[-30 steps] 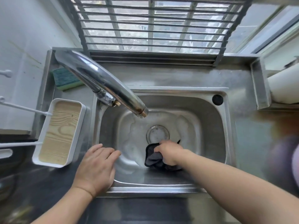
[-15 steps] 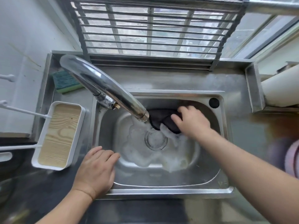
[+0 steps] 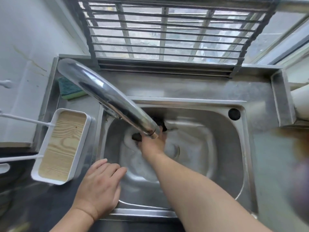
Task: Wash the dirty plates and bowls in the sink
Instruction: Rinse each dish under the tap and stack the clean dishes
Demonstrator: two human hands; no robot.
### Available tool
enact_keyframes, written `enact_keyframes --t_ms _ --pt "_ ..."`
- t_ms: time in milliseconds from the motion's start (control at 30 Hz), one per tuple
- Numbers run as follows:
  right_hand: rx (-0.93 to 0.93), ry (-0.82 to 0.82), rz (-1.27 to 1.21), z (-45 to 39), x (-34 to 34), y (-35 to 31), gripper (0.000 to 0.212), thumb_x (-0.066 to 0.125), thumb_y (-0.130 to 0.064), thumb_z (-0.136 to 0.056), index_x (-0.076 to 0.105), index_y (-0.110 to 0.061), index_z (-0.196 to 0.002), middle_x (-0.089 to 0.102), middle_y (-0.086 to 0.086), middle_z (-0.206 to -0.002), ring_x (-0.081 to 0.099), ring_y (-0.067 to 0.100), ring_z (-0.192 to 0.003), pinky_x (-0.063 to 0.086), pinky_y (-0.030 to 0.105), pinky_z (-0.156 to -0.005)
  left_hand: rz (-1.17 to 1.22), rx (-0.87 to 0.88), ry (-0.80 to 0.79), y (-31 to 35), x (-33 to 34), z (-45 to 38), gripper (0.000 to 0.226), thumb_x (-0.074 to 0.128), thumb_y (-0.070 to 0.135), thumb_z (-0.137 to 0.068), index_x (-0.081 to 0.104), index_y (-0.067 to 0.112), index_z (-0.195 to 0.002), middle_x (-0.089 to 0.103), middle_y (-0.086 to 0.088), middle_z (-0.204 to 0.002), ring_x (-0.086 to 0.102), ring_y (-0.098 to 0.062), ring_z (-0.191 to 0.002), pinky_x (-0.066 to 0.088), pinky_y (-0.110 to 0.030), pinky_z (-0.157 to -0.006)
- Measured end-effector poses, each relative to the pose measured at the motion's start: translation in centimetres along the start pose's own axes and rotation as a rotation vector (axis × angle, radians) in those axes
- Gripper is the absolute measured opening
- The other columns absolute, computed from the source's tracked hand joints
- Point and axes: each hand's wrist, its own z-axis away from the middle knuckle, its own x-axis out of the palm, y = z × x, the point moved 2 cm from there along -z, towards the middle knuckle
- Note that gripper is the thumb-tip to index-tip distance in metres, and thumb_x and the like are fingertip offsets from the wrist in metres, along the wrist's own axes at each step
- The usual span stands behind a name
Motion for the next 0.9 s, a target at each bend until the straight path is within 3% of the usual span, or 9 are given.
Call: enact_keyframes --t_ms 133,267,333,400,467,633,733,800,900 --pt "-0.259 -0.237 0.189 0.8 -0.1 1.1 0.025 0.077 -0.030 -0.083 0.071 -0.027 -0.108 0.066 0.005 -0.114 0.062 0.035 -0.111 0.057 0.040 -0.087 0.001 -0.007 -0.002 0.1 -0.3 0.0 0.028 0.059 0.022 -0.075 0.073 0.021 -0.099 0.066 0.003 -0.092 0.067 -0.026 -0.082 0.041 -0.042 -0.110" --pt "-0.113 -0.356 -0.281 3.4 -6.6 1.5 0.020 0.075 -0.026 -0.082 0.069 -0.020 -0.100 0.073 0.005 -0.089 0.072 0.024 -0.073 0.066 0.048 -0.071 0.001 -0.013 -0.029 0.0 -0.4 0.2 0.029 0.063 0.022 -0.073 0.073 0.021 -0.100 0.066 0.004 -0.092 0.066 -0.025 -0.083 0.039 -0.041 -0.111" --pt "-0.143 -0.319 -0.410 3.5 -8.7 0.9 0.042 0.081 -0.043 -0.082 0.067 -0.025 -0.117 0.072 0.002 -0.105 0.072 0.021 -0.089 0.064 0.050 -0.087 -0.006 -0.023 -0.042 -0.1 -0.4 0.0 0.032 0.062 0.024 -0.072 0.074 0.021 -0.101 0.067 0.004 -0.094 0.067 -0.025 -0.084 0.040 -0.041 -0.111" --pt "-0.228 -0.231 -0.135 2.8 -8.3 -0.3 0.072 0.078 -0.060 -0.083 0.051 -0.034 -0.145 0.060 0.002 -0.142 0.058 0.025 -0.129 0.052 0.044 -0.107 -0.008 -0.019 -0.057 0.0 -0.3 0.0 0.034 0.063 0.024 -0.071 0.074 0.021 -0.102 0.067 0.003 -0.095 0.068 -0.025 -0.085 0.040 -0.042 -0.110" --pt "-0.269 -0.059 0.149 0.9 -5.4 -1.0 0.075 0.072 -0.058 -0.084 0.039 -0.040 -0.149 0.046 0.002 -0.154 0.045 0.034 -0.141 0.045 0.047 -0.111 -0.004 -0.019 -0.059 0.0 -0.2 0.0 0.033 0.066 0.021 -0.070 0.074 0.021 -0.102 0.067 0.003 -0.094 0.067 -0.026 -0.083 0.041 -0.043 -0.109" --pt "-0.421 -0.080 0.327 0.1 2.8 -1.6 0.061 0.071 -0.032 -0.092 0.046 -0.036 -0.148 0.021 0.008 -0.166 0.024 0.048 -0.149 0.040 0.062 -0.111 -0.015 -0.012 -0.040 -0.1 0.0 0.0 0.030 0.069 0.019 -0.071 0.073 0.022 -0.101 0.065 0.005 -0.092 0.065 -0.025 -0.082 0.042 -0.042 -0.109" --pt "-0.697 -0.136 0.564 2.8 5.8 -1.3 0.032 0.052 -0.022 -0.105 0.066 -0.022 -0.133 0.045 0.009 -0.149 0.036 0.047 -0.139 0.049 0.057 -0.094 -0.017 -0.001 -0.028 0.0 0.0 0.1 0.028 0.064 0.022 -0.076 0.073 0.023 -0.102 0.066 0.006 -0.094 0.066 -0.024 -0.084 0.042 -0.042 -0.109" --pt "-0.723 -0.293 0.677 4.4 6.3 -0.1 0.033 0.047 -0.013 -0.106 0.068 -0.009 -0.131 0.055 0.012 -0.142 0.047 0.043 -0.131 0.052 0.051 -0.091 -0.021 -0.003 -0.028 -0.1 -0.1 0.0 0.029 0.060 0.022 -0.076 0.074 0.022 -0.102 0.066 0.006 -0.094 0.067 -0.024 -0.083 0.041 -0.042 -0.110" --pt "-0.638 -0.373 0.618 5.2 2.4 2.2 0.029 0.058 -0.007 -0.097 0.073 -0.015 -0.121 0.061 0.012 -0.130 0.055 0.039 -0.120 0.045 0.038 -0.083 -0.041 0.009 -0.043 0.0 -0.2 0.0 0.033 0.058 0.024 -0.074 0.075 0.021 -0.102 0.068 0.004 -0.094 0.068 -0.025 -0.082 0.040 -0.042 -0.109"
